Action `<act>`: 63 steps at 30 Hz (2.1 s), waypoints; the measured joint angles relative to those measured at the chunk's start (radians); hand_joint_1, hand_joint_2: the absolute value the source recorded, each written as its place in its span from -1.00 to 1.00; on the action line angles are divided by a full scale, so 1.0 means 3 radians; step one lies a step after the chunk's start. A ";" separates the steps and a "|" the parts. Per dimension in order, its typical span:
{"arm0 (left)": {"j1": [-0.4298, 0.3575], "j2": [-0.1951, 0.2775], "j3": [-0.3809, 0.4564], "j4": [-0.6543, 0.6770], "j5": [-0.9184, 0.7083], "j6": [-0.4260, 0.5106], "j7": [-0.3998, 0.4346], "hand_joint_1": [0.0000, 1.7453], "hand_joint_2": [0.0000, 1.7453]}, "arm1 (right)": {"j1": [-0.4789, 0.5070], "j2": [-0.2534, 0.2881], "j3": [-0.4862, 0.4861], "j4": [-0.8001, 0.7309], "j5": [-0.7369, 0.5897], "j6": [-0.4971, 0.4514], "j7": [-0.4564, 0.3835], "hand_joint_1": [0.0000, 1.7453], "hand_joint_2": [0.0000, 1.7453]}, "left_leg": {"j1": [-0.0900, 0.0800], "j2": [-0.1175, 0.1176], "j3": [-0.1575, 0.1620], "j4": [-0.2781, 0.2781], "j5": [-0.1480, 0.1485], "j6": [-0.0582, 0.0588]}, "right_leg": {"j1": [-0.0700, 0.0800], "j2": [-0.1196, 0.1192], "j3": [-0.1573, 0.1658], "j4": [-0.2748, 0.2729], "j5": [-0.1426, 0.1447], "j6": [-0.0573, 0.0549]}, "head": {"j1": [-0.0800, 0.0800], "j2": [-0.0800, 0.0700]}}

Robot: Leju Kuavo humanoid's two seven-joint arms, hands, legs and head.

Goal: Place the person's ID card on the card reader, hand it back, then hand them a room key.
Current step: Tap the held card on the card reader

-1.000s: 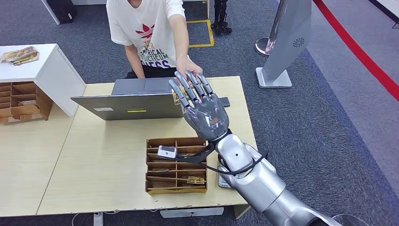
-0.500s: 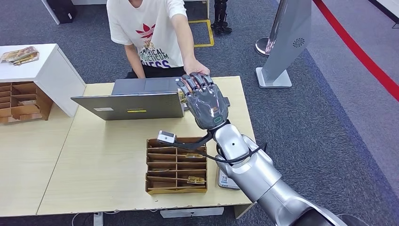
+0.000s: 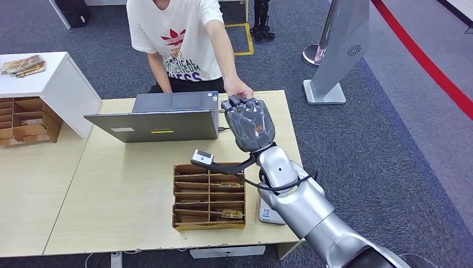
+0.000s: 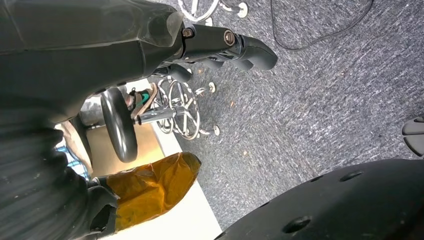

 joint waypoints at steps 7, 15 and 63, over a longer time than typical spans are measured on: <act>0.0000 0.0002 0.0000 0.0000 0.0039 0.0015 0.0004 -1.00 1.00 | 0.0114 0.0025 -0.0085 -0.0007 -0.0353 0.0027 -0.0184 1.00 1.00 | 0.0000 0.0000 0.0000 0.0000 0.0000 0.0000 | 0.0000 0.0000 0.0000 0.0000 0.0000 0.0000 | 0.0000 0.0000; 0.0032 0.0014 0.0000 0.0000 0.0222 0.0068 -0.0050 -1.00 1.00 | 0.0594 0.0113 -0.0283 -0.0656 -0.3009 0.1354 -0.0787 1.00 1.00 | 0.0000 -0.0001 -0.0001 -0.0001 -0.0001 0.0000 | 0.0000 0.0000 -0.0001 0.0000 -0.0001 0.0001 | 0.0000 0.0000; 0.0198 0.0045 0.0208 0.0000 0.0735 0.0197 -0.0243 -1.00 1.00 | 0.2379 -0.1303 -0.1529 -0.2168 -0.3871 0.2118 -0.0509 1.00 1.00 | -0.0003 -0.0002 -0.0003 0.0002 -0.0007 0.0006 | -0.0003 -0.0002 0.0001 -0.0005 -0.0003 0.0004 | 0.0000 0.0000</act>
